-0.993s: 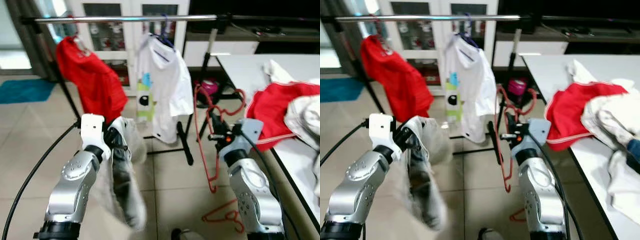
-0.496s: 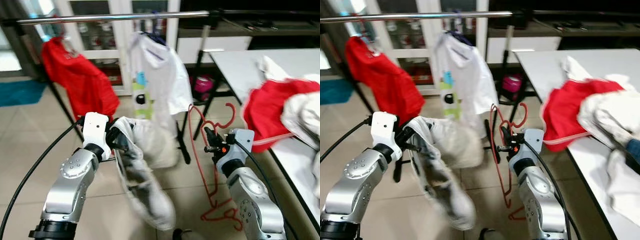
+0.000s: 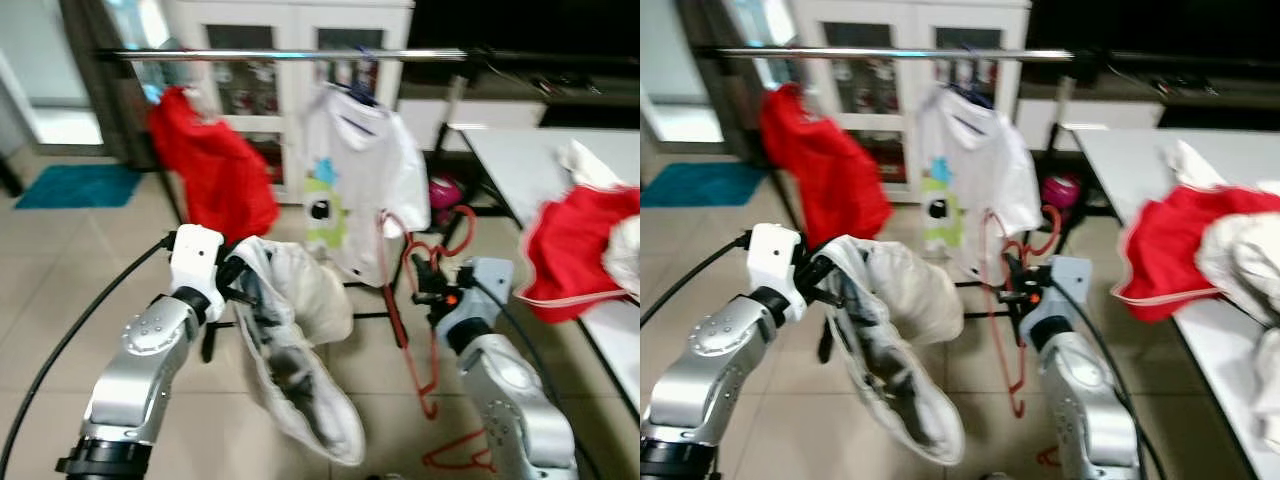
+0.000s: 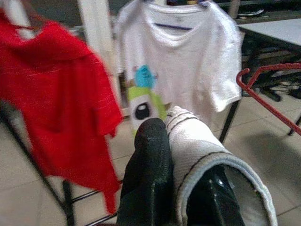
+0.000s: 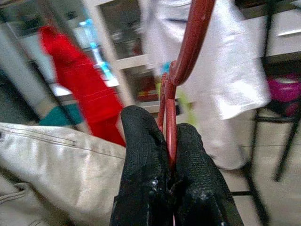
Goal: Hang hanger
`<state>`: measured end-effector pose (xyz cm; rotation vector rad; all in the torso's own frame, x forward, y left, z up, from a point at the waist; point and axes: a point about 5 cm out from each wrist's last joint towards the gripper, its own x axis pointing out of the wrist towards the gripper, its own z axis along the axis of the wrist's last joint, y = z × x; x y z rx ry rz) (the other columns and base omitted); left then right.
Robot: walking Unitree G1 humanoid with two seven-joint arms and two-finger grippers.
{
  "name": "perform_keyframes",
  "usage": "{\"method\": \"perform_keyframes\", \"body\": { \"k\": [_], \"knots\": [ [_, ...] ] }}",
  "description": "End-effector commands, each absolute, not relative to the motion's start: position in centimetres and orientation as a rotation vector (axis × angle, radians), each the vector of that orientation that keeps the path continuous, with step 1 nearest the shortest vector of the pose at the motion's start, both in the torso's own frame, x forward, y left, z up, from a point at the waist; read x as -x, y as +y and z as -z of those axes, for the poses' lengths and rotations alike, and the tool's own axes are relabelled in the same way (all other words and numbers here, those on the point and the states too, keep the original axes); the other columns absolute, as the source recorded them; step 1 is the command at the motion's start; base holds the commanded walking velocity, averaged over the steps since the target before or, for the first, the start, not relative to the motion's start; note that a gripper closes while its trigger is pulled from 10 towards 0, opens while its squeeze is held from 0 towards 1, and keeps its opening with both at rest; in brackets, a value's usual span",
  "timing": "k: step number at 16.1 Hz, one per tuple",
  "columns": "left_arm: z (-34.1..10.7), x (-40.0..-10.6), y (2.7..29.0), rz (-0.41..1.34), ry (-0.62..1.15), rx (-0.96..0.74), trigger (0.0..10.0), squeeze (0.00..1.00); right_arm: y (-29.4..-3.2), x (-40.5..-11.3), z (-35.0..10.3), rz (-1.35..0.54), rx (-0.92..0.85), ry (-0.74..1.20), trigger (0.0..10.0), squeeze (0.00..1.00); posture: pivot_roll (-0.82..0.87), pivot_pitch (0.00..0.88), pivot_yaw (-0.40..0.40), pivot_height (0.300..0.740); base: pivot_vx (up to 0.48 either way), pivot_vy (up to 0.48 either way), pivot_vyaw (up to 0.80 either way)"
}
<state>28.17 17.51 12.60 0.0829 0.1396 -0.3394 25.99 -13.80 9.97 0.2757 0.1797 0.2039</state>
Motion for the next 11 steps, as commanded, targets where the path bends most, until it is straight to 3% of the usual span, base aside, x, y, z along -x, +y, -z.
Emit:
{"method": "perform_keyframes", "body": {
  "k": [1,6,11],
  "knots": [
    [-13.84,-28.32,17.39,0.347,0.088,-0.088,10.0,0.0,-13.85,-25.96,-10.17,-0.208,-0.28,0.178,10.0,0.0,-0.12,0.0,0.027,0.74,0.0,0.428,0.0],
    [-13.79,-28.34,17.25,0.351,0.093,-0.084,10.0,0.0,-14.01,-25.92,-10.16,-0.2,-0.279,0.186,10.0,0.0,-0.12,0.0,0.026,0.74,0.0,0.389,0.0],
    [-13.44,-28.16,17.04,0.364,0.11,-0.079,10.0,0.0,-14.2,-25.93,-10.15,-0.192,-0.274,0.192,10.0,0.0,-0.12,0.0,0.021,0.74,0.0,0.0,-0.61]
  ]
}}
